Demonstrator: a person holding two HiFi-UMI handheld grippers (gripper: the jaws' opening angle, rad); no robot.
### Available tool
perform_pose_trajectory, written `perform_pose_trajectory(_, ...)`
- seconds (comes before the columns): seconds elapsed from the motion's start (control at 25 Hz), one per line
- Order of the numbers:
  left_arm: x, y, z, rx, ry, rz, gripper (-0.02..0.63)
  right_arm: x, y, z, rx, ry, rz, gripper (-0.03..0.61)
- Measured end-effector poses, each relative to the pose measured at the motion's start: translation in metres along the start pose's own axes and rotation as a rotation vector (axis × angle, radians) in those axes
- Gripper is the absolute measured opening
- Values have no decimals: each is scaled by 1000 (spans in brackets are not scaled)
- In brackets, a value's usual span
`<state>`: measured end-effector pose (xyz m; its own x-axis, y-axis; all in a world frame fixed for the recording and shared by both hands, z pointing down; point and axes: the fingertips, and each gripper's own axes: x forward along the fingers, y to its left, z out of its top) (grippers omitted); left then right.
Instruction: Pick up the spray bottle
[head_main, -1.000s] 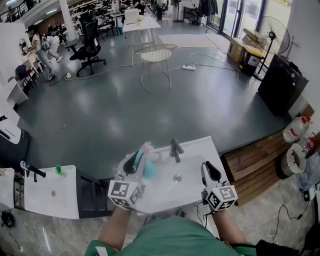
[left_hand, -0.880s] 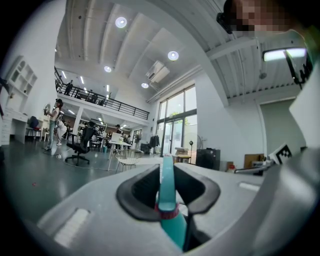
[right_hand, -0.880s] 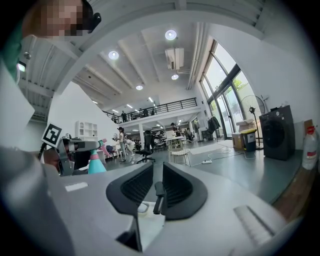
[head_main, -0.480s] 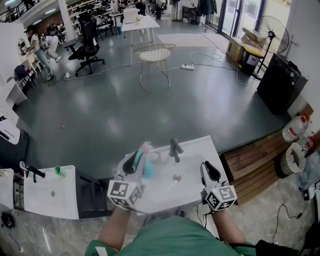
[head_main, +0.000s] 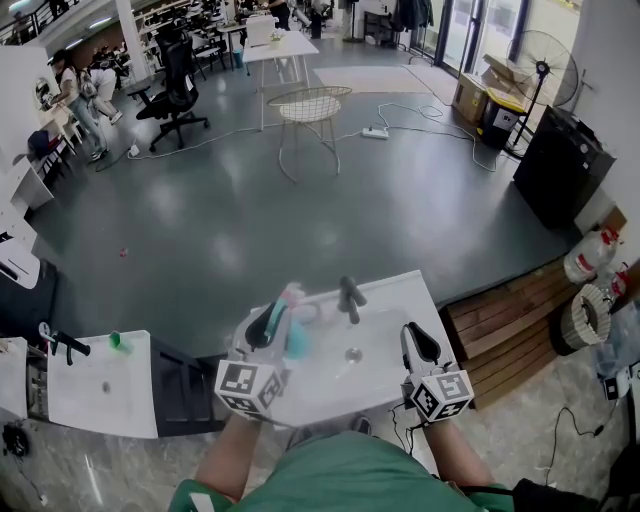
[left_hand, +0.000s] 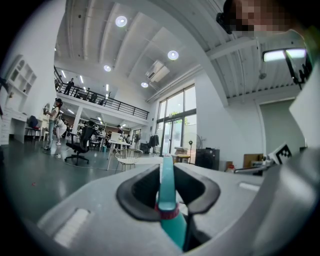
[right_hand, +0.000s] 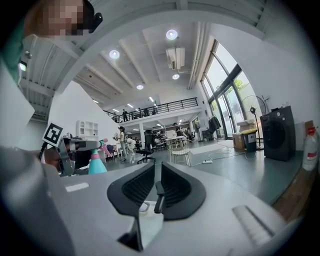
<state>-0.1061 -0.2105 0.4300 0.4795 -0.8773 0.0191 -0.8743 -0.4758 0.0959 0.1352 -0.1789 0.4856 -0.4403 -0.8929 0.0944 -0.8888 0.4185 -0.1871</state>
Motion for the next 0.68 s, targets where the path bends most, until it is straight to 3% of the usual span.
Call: perform_pose_trajectory(0.68, -2, 0, 1, 2, 0, -12, 78, -2, 4, -2, -7, 8, -1, 43)
